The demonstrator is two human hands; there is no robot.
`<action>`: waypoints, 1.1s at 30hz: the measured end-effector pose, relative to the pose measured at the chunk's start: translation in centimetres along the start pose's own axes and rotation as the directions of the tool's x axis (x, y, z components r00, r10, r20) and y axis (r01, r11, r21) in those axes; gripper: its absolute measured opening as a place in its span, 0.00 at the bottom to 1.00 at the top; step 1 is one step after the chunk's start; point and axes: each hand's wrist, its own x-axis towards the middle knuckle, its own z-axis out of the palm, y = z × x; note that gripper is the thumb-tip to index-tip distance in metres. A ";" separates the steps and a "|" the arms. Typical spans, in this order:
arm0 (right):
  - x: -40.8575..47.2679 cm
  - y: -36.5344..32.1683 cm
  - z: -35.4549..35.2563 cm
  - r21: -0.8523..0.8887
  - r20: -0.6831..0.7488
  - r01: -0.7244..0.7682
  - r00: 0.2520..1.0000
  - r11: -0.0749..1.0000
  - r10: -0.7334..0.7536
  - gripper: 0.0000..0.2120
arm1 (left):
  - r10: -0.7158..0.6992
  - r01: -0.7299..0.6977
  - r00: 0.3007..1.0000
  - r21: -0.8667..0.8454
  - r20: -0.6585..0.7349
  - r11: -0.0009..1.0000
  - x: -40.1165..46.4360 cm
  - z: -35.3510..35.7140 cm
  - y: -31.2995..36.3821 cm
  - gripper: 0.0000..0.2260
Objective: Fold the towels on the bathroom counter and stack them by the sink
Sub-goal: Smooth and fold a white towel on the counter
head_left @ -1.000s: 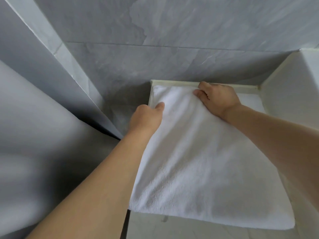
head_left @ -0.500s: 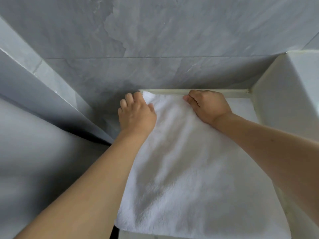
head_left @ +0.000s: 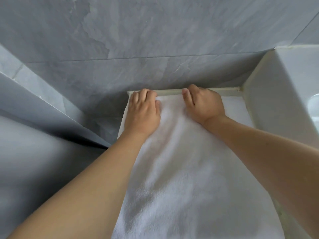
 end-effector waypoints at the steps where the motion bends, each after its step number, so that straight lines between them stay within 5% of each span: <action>1: -0.1 0.0 -0.1 -0.023 -0.001 -0.010 1.000 1.000 0.010 0.17 | -0.007 0.007 1.000 0.010 -0.012 1.000 0.1 0.0 0.0 0.08; 5: -1.5 1.9 -1.3 -0.155 0.080 0.108 0.992 0.982 -0.097 0.19 | -0.004 0.005 0.999 0.015 -0.044 1.000 0.1 0.2 0.2 0.07; 17: 1.1 6.2 -3.4 -0.422 0.339 0.251 0.935 0.871 -0.105 0.25 | -0.095 0.098 0.995 0.075 -0.044 0.992 0.1 0.5 0.1 0.10; 21: -0.2 4.5 -3.6 -0.443 0.255 0.114 0.967 0.889 0.004 0.19 | -0.126 0.129 0.991 0.079 -0.043 0.988 0.3 0.8 0.1 0.11; 24: -4.9 1.1 -4.3 -0.280 0.087 -0.027 0.995 0.960 0.053 0.20 | -0.149 0.150 0.989 0.089 -0.026 0.985 0.3 0.7 0.2 0.12; 29: -11.6 -1.2 -4.2 -0.180 0.420 0.041 0.907 0.983 0.039 0.29 | -0.149 0.151 0.989 0.100 -0.023 0.984 0.3 0.7 0.3 0.12; 33: -13.0 2.0 -4.9 -0.266 0.366 -0.141 0.901 0.954 0.235 0.30 | -0.142 0.143 0.990 0.095 -0.023 0.985 0.6 0.6 0.3 0.12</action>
